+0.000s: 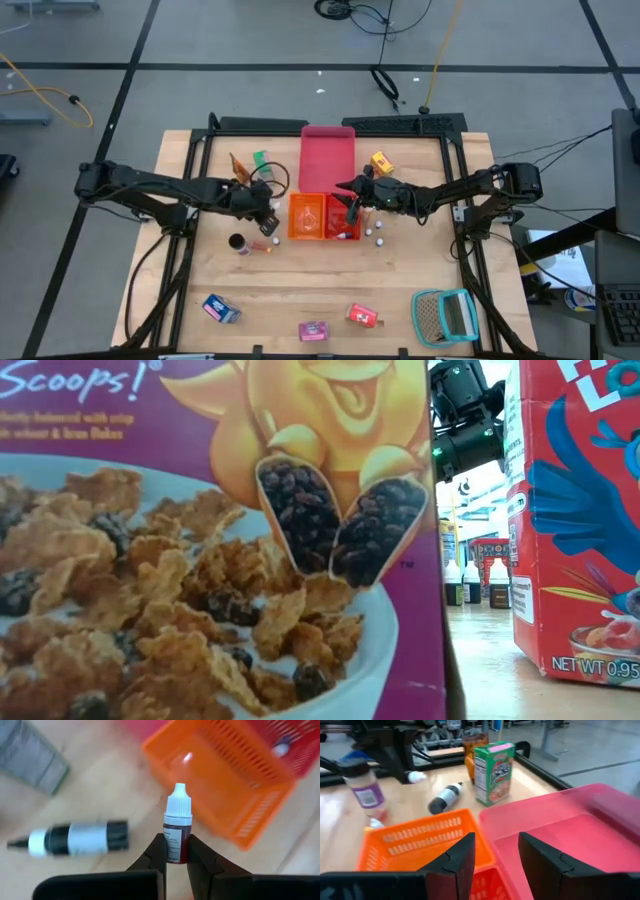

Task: Pick & Place Kitchen Items
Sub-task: Put the small orange food coloring bottle into the red basket

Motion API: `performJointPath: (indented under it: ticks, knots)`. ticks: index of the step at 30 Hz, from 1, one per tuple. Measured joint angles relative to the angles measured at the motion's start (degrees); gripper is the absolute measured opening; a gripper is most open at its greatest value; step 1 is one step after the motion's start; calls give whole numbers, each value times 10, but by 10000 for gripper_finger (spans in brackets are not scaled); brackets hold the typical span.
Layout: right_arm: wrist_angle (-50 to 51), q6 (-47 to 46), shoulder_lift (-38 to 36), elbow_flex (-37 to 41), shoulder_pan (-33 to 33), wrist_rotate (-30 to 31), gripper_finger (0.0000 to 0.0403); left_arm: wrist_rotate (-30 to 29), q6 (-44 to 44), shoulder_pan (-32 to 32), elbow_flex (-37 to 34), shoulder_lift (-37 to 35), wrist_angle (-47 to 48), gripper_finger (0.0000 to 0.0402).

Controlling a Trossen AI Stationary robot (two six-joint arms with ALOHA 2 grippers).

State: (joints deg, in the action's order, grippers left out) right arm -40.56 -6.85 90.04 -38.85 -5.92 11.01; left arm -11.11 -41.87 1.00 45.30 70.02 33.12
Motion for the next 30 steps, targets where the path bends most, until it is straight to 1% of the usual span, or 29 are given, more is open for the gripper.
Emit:
performJointPath:
  ticks: [6,9,13,19,30]
  knots:
    - [-33,-6,0,0,4,-76,142,-14,122,7,0,-8,-169,33]
    - [-58,-6,0,0,9,-107,142,-29,172,6,0,4,-253,33]
    - [-91,-6,0,0,20,-114,142,-29,223,5,0,33,-342,33]
    - [-119,-6,0,0,28,-113,141,-28,253,5,0,77,-413,36]
    - [-132,-10,0,0,31,-113,141,-11,257,5,0,153,-521,39]
